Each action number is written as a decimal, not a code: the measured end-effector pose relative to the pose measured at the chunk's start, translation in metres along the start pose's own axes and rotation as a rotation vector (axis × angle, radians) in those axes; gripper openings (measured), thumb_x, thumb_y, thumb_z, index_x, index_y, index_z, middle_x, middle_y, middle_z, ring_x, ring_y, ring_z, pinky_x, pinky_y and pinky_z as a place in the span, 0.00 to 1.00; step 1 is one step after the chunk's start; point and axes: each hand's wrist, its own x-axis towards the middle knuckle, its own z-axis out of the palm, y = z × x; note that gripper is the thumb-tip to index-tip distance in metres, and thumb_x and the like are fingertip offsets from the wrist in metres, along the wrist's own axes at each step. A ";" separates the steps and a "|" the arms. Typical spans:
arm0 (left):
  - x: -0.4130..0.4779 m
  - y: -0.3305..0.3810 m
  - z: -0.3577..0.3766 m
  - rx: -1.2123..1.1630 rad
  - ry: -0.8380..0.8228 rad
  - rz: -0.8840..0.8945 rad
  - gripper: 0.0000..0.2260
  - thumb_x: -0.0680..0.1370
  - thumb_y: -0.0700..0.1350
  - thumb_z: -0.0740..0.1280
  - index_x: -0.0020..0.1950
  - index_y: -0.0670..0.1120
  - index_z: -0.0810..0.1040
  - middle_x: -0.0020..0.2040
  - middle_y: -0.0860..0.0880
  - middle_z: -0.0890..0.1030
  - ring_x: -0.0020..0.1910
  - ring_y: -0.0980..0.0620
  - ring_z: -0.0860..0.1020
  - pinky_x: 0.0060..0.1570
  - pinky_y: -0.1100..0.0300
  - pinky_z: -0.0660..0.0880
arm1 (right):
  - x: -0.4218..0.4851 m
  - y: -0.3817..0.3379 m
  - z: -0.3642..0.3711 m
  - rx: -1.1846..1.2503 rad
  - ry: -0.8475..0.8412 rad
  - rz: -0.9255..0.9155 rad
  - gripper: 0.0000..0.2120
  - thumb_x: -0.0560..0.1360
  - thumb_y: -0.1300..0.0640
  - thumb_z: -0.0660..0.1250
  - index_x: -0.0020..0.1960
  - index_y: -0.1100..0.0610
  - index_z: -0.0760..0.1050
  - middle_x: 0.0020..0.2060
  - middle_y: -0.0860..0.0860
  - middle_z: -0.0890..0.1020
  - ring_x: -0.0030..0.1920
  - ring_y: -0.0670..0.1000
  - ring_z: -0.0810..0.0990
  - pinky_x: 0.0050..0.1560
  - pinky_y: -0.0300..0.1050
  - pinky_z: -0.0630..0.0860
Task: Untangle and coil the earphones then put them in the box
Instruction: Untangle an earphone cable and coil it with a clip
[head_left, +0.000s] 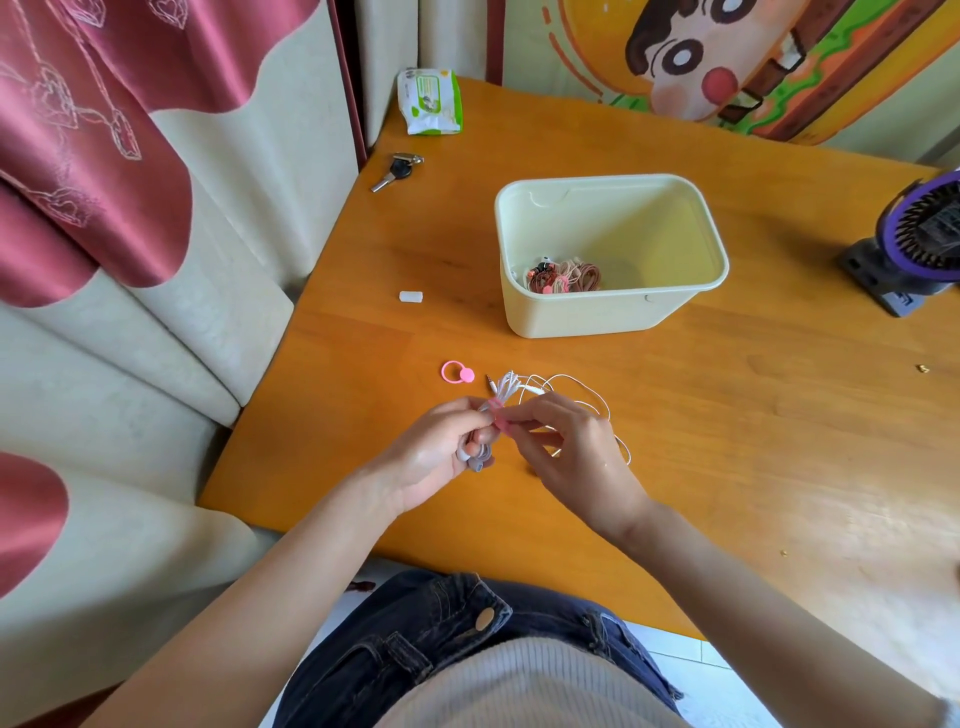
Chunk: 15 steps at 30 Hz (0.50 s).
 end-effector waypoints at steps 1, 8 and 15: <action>0.000 0.001 -0.001 -0.019 0.011 -0.003 0.09 0.81 0.36 0.55 0.43 0.44 0.70 0.27 0.52 0.66 0.27 0.55 0.62 0.38 0.60 0.65 | -0.001 0.000 0.001 0.000 -0.008 -0.015 0.08 0.76 0.62 0.67 0.54 0.57 0.81 0.46 0.49 0.80 0.46 0.43 0.81 0.49 0.33 0.77; -0.003 0.000 -0.006 0.240 -0.033 0.061 0.11 0.82 0.47 0.57 0.42 0.45 0.70 0.28 0.55 0.66 0.28 0.56 0.61 0.39 0.59 0.62 | 0.001 -0.005 0.003 0.193 0.019 0.142 0.05 0.75 0.64 0.67 0.48 0.55 0.78 0.40 0.42 0.81 0.41 0.39 0.81 0.39 0.29 0.73; -0.006 0.005 -0.004 0.527 -0.096 0.073 0.10 0.82 0.45 0.57 0.42 0.48 0.73 0.29 0.55 0.68 0.30 0.57 0.64 0.35 0.64 0.62 | 0.004 0.005 0.000 -0.326 0.102 -0.131 0.16 0.74 0.58 0.69 0.60 0.51 0.73 0.52 0.48 0.73 0.50 0.44 0.72 0.53 0.30 0.65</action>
